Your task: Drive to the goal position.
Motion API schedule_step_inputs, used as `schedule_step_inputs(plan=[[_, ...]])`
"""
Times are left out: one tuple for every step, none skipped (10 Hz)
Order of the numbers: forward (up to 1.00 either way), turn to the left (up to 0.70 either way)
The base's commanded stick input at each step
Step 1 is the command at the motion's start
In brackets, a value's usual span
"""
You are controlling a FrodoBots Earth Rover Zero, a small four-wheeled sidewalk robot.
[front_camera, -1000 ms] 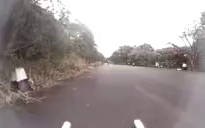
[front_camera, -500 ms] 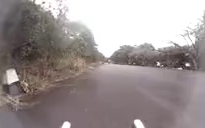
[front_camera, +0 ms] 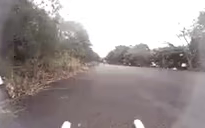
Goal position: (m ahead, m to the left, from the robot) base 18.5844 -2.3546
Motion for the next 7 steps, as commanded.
schedule_step_inputs(plan=[[0.50, 0.00], [0.50, 0.00], [0.50, 0.00], [0.50, 0.00], [0.50, 0.00], [0.50, 0.00], [0.50, 0.00]])
